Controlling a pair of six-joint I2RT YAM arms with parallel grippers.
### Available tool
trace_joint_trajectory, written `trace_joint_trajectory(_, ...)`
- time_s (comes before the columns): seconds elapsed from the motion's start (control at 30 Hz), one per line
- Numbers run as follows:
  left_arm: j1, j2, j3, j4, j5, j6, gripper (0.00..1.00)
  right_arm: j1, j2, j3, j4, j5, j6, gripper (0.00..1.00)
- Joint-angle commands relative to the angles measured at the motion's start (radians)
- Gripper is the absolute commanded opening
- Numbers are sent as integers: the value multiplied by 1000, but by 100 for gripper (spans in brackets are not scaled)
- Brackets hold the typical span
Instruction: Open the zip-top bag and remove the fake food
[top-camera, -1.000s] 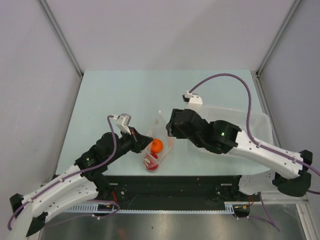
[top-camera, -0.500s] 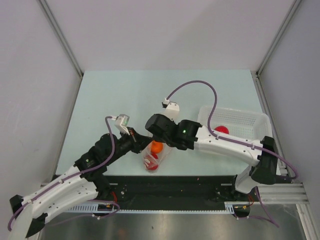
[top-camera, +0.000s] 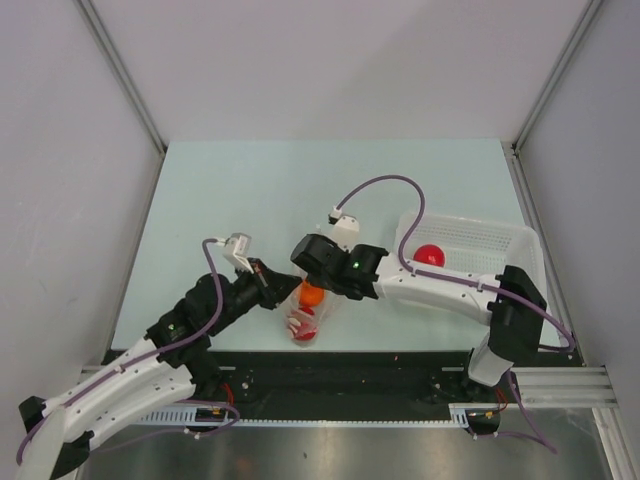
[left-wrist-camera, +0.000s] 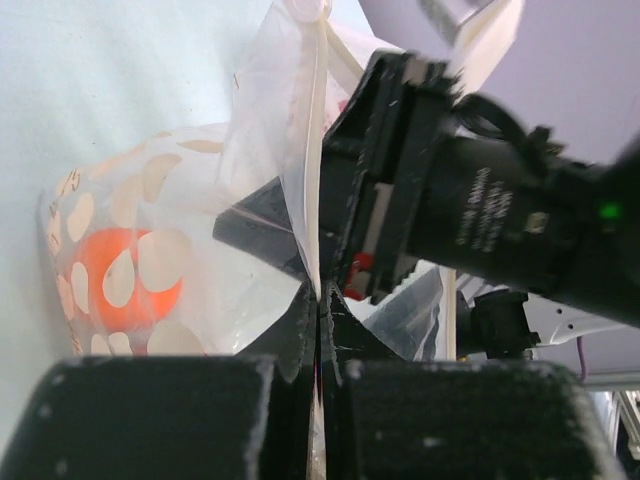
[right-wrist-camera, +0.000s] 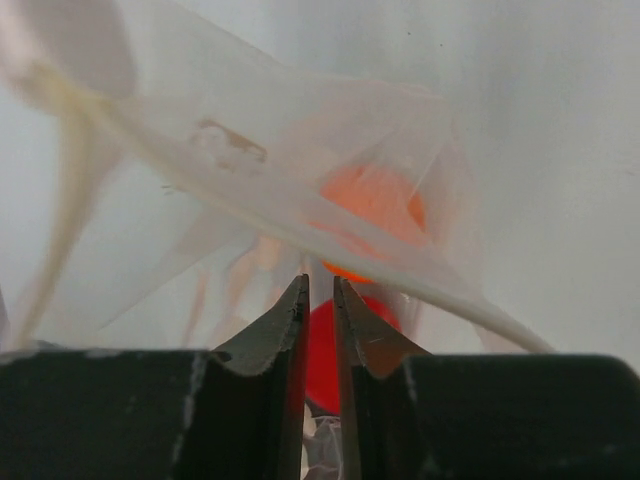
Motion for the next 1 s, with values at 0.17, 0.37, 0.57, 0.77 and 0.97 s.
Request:
trace_joint_trajectory(0.17,0,14,-3,-12,-81,-32,0,-17,90,-42,133,-66,-85,28)
trace_joint_trajectory(0.37,-3,6,-17,-24,-93,-27,0,-20,146,-59,199,-120,-127,39)
trace_joint_trajectory(0.57,-3,-25,-39,-49,-118,-25,0,-27,196,-75,245,-139,-165,50)
trace_joint_trajectory(0.77,-3,-35,-63,-49,-113,-32,0,-35,261,-67,259,-126,-193,68)
trace_joint_trajectory(0.97,-3,-55,-92,-61,-113,-42,0,-46,308,-48,234,-100,-202,72)
